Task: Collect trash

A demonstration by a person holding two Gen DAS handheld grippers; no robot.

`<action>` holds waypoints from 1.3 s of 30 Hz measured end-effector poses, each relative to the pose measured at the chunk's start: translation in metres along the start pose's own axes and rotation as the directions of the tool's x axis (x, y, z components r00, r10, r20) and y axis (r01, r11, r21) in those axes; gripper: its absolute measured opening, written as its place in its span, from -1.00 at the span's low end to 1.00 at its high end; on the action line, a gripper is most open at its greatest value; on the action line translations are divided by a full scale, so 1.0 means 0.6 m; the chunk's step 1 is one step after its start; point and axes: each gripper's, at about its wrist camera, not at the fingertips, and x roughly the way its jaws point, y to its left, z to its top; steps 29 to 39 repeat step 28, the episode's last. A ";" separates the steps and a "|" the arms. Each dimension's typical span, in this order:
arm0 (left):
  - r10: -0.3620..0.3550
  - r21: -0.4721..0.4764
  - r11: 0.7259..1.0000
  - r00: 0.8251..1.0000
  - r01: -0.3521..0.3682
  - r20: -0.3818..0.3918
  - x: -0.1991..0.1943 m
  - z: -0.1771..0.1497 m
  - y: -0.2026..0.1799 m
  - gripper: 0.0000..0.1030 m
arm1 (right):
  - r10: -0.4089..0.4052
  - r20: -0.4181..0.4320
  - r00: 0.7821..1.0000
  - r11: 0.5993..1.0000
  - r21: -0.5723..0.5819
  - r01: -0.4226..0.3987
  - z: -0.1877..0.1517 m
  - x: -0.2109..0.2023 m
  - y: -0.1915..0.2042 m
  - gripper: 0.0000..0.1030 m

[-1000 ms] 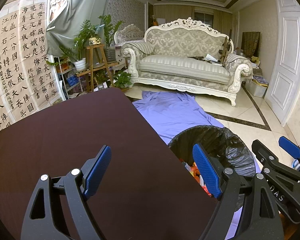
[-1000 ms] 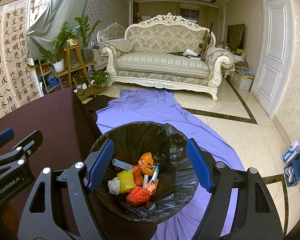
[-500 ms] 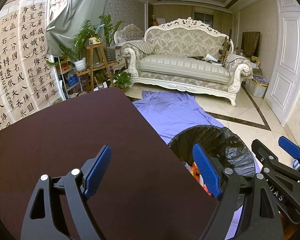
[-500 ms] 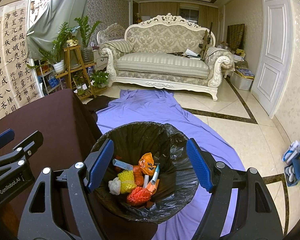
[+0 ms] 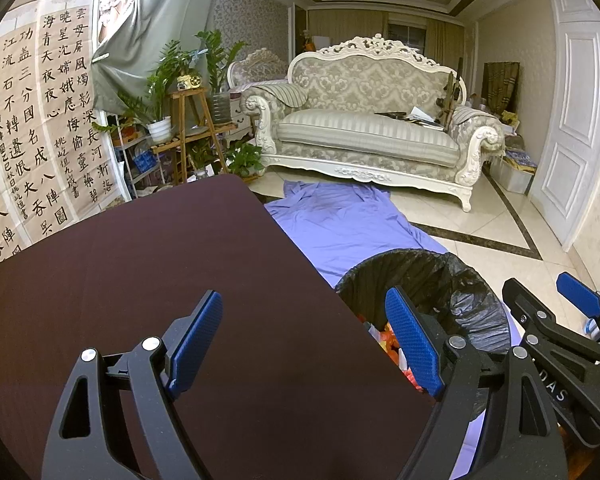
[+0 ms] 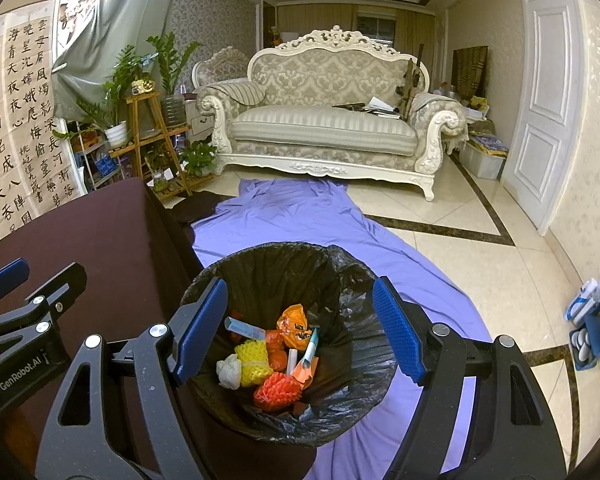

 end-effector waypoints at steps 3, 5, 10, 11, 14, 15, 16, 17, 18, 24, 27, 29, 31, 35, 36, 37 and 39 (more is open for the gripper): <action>0.010 0.008 1.000 1.000 -0.010 0.009 -0.001 -0.003 -0.006 0.57 | 0.001 -0.001 1.000 1.000 -0.001 -0.001 0.000 0.000 -0.001 0.42; 0.011 0.014 1.000 1.000 -0.011 0.015 0.001 -0.008 -0.017 0.57 | 0.002 -0.001 1.000 1.000 -0.001 -0.002 0.000 0.001 -0.002 0.42; -0.001 0.023 1.000 1.000 0.000 0.030 -0.003 -0.013 -0.026 0.57 | 0.001 -0.001 1.000 1.000 -0.001 -0.001 -0.001 0.000 -0.002 0.42; -0.006 0.023 1.000 1.000 0.006 0.030 -0.004 -0.012 -0.022 0.57 | 0.001 -0.001 1.000 1.000 0.000 -0.001 0.000 0.000 -0.001 0.42; -0.025 0.022 0.999 0.999 0.024 0.032 -0.006 -0.012 -0.022 0.57 | 0.000 -0.001 1.000 1.000 -0.001 0.000 -0.001 0.001 -0.002 0.42; -0.028 0.020 0.999 0.999 0.027 0.038 -0.008 -0.013 -0.023 0.57 | 0.001 -0.001 1.000 1.000 -0.001 -0.001 -0.001 0.001 -0.003 0.42; -0.026 0.019 0.999 0.999 0.025 0.043 -0.008 -0.012 -0.021 0.57 | 0.002 -0.002 1.000 1.000 -0.001 -0.002 -0.001 0.001 -0.003 0.42; -0.023 0.021 1.000 0.999 0.022 0.049 -0.009 -0.010 -0.020 0.57 | 0.002 -0.001 1.000 1.000 -0.002 -0.002 -0.001 0.001 -0.003 0.42; -0.020 0.025 1.000 0.998 0.019 0.051 -0.009 -0.009 -0.020 0.57 | 0.002 -0.002 1.000 1.000 -0.002 -0.002 0.000 0.000 -0.002 0.42; 0.005 0.002 1.000 0.999 -0.005 0.040 -0.006 -0.008 -0.006 0.57 | 0.011 0.000 1.000 1.000 -0.006 -0.011 -0.006 0.000 0.008 0.42; 0.029 -0.012 1.000 0.999 -0.028 0.021 -0.002 -0.008 0.009 0.57 | 0.029 -0.004 1.000 0.999 -0.018 -0.029 -0.007 0.002 0.024 0.42; 0.036 -0.018 0.999 0.999 -0.036 0.014 0.000 -0.009 0.016 0.57 | 0.037 -0.006 0.999 0.999 -0.024 -0.037 -0.008 0.004 0.028 0.42; 0.036 -0.018 0.999 0.999 -0.036 0.014 0.000 -0.009 0.016 0.57 | 0.037 -0.006 0.999 0.999 -0.024 -0.037 -0.008 0.004 0.028 0.42; 0.036 -0.018 0.999 0.999 -0.036 0.014 0.000 -0.009 0.016 0.57 | 0.037 -0.006 0.999 0.999 -0.024 -0.037 -0.008 0.004 0.028 0.42; 0.036 -0.018 0.999 0.999 -0.036 0.014 0.000 -0.009 0.016 0.57 | 0.037 -0.006 0.999 0.999 -0.024 -0.037 -0.008 0.004 0.028 0.42; 0.036 -0.018 0.999 0.999 -0.036 0.014 0.000 -0.009 0.016 0.57 | 0.037 -0.006 0.999 0.999 -0.024 -0.037 -0.008 0.004 0.028 0.42; 0.036 -0.018 0.999 0.999 -0.036 0.014 0.000 -0.009 0.016 0.57 | 0.037 -0.006 0.999 0.999 -0.024 -0.037 -0.008 0.004 0.028 0.42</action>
